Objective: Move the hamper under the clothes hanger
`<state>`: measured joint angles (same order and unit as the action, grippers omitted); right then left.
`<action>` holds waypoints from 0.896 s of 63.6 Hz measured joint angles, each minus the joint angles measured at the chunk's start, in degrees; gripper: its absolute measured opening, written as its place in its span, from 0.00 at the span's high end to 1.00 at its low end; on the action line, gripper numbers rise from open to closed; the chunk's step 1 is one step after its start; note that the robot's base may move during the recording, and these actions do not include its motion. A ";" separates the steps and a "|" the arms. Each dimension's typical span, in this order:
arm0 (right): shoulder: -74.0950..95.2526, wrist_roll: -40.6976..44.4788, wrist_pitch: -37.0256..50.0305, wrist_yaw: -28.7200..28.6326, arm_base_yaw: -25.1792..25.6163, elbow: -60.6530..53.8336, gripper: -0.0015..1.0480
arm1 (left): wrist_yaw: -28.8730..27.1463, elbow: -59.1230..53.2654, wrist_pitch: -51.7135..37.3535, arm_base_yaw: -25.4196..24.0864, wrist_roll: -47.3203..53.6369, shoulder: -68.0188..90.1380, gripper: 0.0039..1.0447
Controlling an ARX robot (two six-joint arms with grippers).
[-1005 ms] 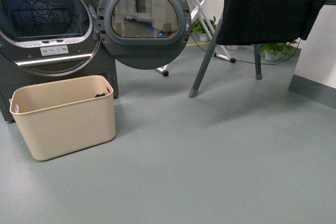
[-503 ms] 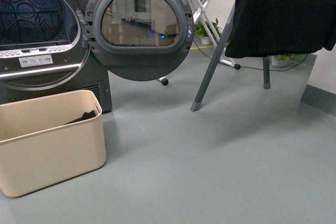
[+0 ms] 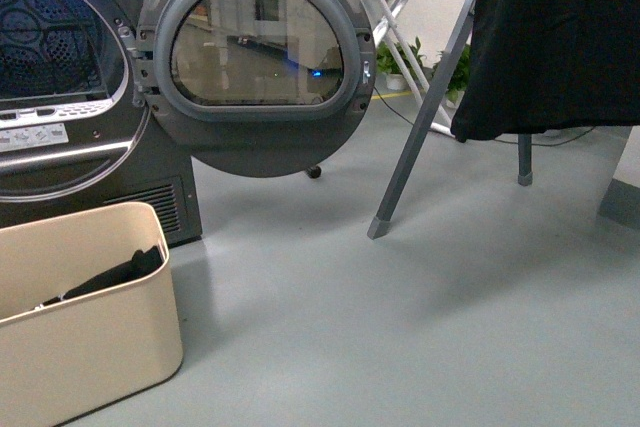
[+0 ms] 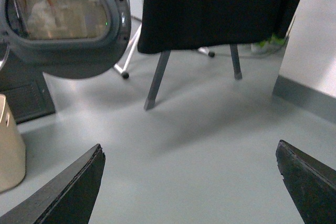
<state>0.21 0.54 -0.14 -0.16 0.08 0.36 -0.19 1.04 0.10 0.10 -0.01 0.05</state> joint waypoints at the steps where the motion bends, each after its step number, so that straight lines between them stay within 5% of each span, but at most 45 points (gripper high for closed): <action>1: 0.02 0.02 -0.02 -0.02 0.00 0.00 0.07 | -0.09 0.00 0.00 0.00 0.00 0.09 0.06; 57: 0.02 0.00 -0.02 0.13 0.00 0.00 0.07 | 0.02 0.00 -0.02 0.00 0.00 0.00 0.06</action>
<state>0.23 0.54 -0.16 -0.03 0.08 0.36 -0.16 1.04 0.08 0.10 -0.01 0.05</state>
